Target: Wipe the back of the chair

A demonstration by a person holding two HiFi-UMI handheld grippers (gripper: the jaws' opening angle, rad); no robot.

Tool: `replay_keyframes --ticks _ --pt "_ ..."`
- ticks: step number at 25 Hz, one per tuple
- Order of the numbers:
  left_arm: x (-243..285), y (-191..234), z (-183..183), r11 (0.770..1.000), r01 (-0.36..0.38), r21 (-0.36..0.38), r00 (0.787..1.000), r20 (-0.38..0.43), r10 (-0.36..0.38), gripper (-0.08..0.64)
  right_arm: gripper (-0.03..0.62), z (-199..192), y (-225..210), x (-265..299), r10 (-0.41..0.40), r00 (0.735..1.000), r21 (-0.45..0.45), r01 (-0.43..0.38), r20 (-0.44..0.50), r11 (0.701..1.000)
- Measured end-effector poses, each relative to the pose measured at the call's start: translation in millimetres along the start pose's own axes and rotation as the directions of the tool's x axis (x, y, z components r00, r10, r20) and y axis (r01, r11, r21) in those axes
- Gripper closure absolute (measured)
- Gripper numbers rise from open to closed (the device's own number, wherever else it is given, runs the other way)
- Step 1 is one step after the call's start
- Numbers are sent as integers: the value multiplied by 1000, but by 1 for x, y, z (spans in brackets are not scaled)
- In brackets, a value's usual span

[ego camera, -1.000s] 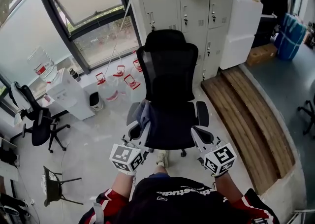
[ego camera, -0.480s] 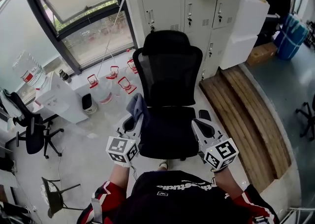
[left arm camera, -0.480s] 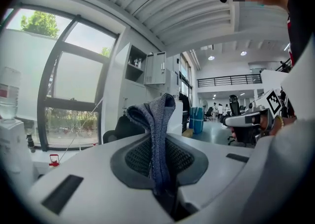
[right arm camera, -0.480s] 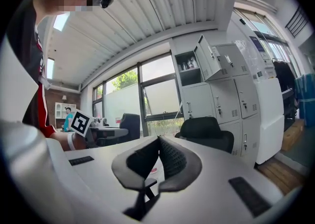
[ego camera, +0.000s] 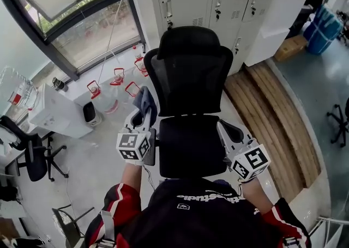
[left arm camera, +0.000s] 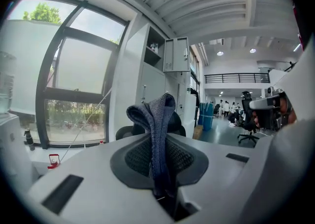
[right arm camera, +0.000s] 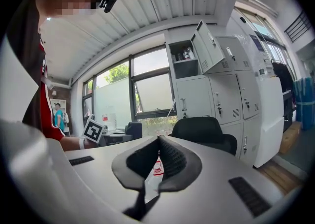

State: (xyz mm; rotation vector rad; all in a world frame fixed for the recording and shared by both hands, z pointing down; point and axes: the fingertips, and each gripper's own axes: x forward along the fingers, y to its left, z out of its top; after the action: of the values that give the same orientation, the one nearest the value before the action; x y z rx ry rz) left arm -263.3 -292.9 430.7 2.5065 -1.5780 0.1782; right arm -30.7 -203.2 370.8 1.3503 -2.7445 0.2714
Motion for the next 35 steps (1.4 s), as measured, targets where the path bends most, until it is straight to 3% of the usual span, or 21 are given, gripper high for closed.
replay_keyframes --ticks 10,16,20,24,28,35 --pt "82 78 -21 998 -41 50 999 -27 42 503 577 -13 -33 67 -85 996 49 86 -27 995" --pt "134 104 -46 998 -46 53 997 -65 49 503 577 -18 -48 91 -68 997 66 70 -30 995" --pt "177 129 -65 994 -87 63 992 -83 92 503 577 -22 -64 103 -45 998 66 49 -51 997" --pt "215 157 -87 987 -161 24 982 -96 162 503 577 -24 -93 106 -49 997 66 53 -66 996" --pt "251 180 -103 975 -217 40 967 -129 220 503 577 -25 -123 104 -71 995 68 76 -74 995" --pt "297 188 -129 965 -256 56 945 -194 262 503 577 -26 -167 95 -112 990 77 119 -87 990"
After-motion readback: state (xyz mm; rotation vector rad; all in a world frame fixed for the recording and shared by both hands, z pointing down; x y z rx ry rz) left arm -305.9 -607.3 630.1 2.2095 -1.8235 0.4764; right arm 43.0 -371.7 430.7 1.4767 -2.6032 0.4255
